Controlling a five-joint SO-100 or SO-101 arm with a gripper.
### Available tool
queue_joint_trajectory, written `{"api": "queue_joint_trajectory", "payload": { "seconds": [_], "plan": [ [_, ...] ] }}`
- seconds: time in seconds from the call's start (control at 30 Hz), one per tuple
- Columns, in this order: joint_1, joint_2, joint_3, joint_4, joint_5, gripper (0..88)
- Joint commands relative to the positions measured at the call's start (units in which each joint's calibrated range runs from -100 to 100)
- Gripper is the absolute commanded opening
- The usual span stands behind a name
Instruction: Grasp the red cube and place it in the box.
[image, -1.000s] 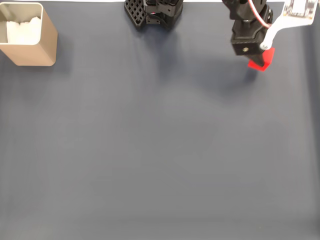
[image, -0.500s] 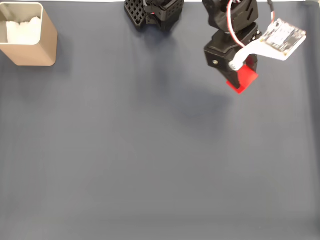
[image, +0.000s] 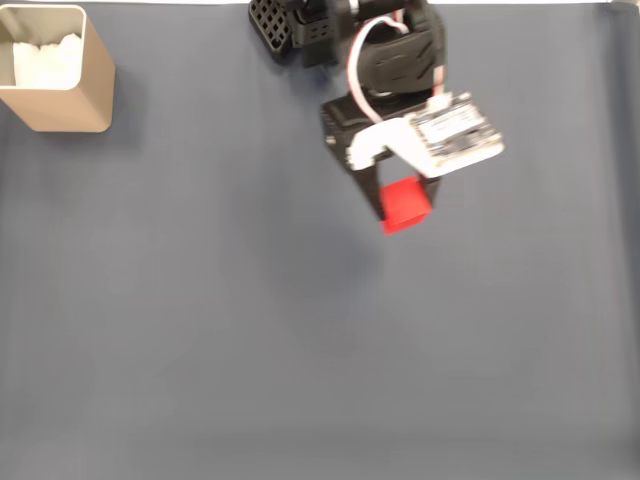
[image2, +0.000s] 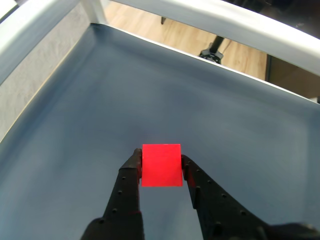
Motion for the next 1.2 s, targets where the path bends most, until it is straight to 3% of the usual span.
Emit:
{"api": "queue_joint_trajectory", "payload": {
  "seconds": [0.0, 0.63, 1.17],
  "plan": [
    [5.01, -2.46, -3.77, 1.26, -0.63, 0.0],
    [30.44, -3.59, -7.61, 3.56, -1.22, 0.0],
    [44.86, -9.14, -7.15, 4.38, -1.86, 0.0]
  ]
}}
